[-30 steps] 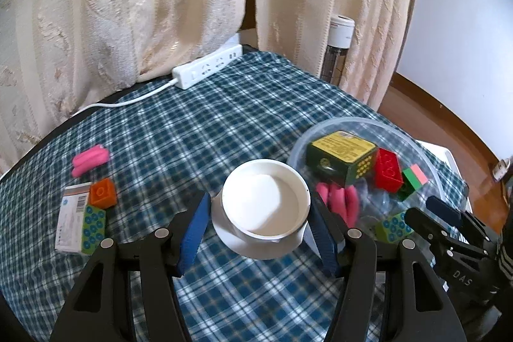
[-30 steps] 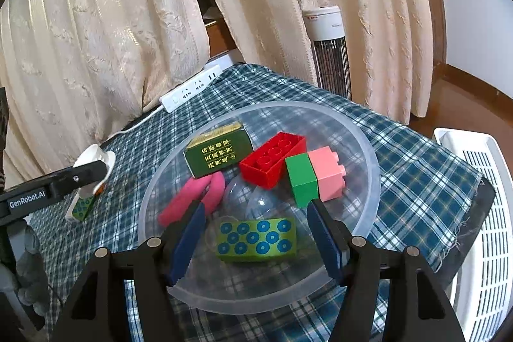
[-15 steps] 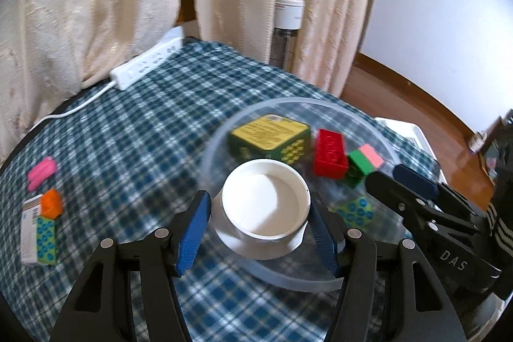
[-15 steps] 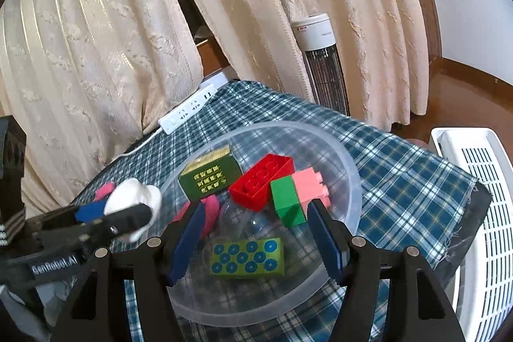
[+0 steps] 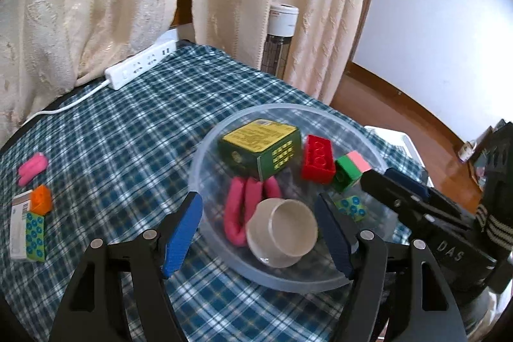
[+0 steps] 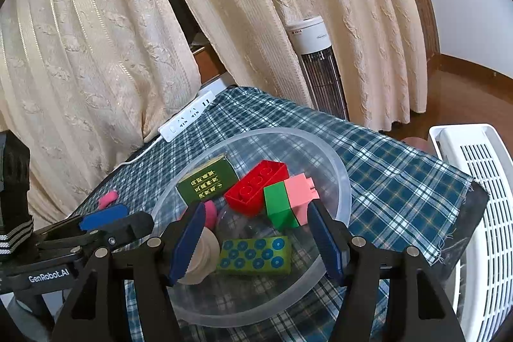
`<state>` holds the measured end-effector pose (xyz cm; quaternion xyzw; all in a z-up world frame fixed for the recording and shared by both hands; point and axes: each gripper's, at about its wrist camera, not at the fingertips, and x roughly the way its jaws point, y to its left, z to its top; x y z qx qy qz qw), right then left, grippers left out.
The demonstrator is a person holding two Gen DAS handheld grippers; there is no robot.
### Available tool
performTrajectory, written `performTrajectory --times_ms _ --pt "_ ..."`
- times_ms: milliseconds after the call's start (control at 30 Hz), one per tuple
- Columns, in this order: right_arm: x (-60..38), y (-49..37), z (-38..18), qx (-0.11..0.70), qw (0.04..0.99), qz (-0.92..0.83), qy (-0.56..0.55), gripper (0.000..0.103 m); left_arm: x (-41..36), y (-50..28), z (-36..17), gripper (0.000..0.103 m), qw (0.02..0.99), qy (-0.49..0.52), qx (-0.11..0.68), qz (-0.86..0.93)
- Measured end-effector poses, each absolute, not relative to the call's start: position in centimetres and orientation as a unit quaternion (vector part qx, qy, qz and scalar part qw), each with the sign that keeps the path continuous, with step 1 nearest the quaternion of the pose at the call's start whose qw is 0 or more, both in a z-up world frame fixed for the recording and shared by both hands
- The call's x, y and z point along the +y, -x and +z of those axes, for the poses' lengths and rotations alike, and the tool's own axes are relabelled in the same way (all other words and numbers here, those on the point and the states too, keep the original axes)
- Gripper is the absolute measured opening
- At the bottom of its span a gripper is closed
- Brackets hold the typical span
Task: Organize objects
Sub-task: 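Open both grippers to drop the cup and green-dotted brick into the bowl, then move both grippers to the white medicine box and small blue-dotted brick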
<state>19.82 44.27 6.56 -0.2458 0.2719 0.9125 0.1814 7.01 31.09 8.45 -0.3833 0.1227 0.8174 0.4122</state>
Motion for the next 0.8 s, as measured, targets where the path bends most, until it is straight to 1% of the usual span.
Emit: performTrajectory --times_ms 200,400,567,800 --pt "43.8 -19.9 6.8 0.266 0.181 0.915 0.245 0.069 30.4 -7.6 7.8 0.074 0.399 0.369 0.144 0.827" --pt "43.4 -19.9 7.2 0.263 0.179 0.917 0.242 0.069 30.9 -6.7 6.1 0.074 0.378 0.385 0.155 0.827" --pt "43.2 -19.9 7.3 0.263 0.178 0.917 0.243 0.069 30.4 -6.0 5.4 0.074 0.377 0.406 0.137 0.821" --pt "41.8 -19.1 8.1 0.254 0.159 0.923 0.243 0.069 28.8 -5.8 6.7 0.074 0.371 0.397 0.115 0.832"
